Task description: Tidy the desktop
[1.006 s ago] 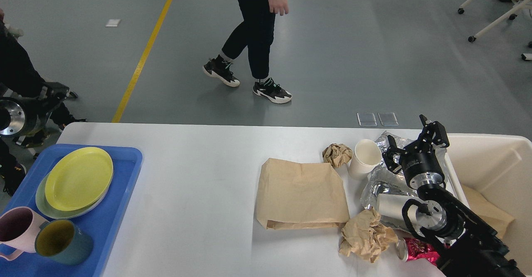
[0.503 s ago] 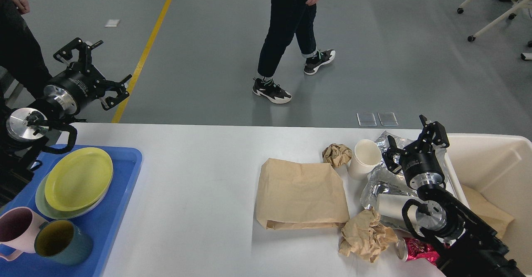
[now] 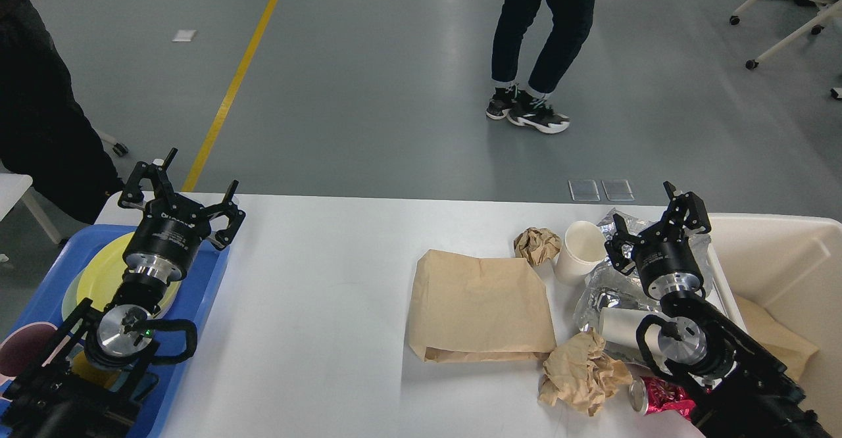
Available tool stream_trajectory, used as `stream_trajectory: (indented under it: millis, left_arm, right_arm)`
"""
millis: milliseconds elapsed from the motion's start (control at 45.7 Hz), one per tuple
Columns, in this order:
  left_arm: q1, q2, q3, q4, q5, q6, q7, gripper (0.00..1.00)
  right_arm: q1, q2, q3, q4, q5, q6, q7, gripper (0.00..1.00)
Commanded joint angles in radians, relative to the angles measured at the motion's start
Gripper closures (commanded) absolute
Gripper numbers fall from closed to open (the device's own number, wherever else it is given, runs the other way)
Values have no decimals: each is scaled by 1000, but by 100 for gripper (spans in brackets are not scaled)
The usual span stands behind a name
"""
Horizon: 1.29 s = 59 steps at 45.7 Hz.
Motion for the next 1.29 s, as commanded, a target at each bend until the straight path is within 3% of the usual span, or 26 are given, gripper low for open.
stream_trajectory:
  millis: [0,66,481,1269]
  left_arm:
    - [41,-29,-14,-3,8,-33,-34,4]
    - [46,-29,-14,-3,6,-47,-58,4]
    - [92,-6,-33,-11,-4,-102,-54,4]
    - [68,-18,-92,28,-11,-76,-55,4]
  right_arm:
    - [0,0,0,0,0,0,1,0]
    - [0,0,0,0,0,0,1,0]
    - [0,0,0,0,0,0,1,0]
    - [0,1,0,0,0,0,-1,0]
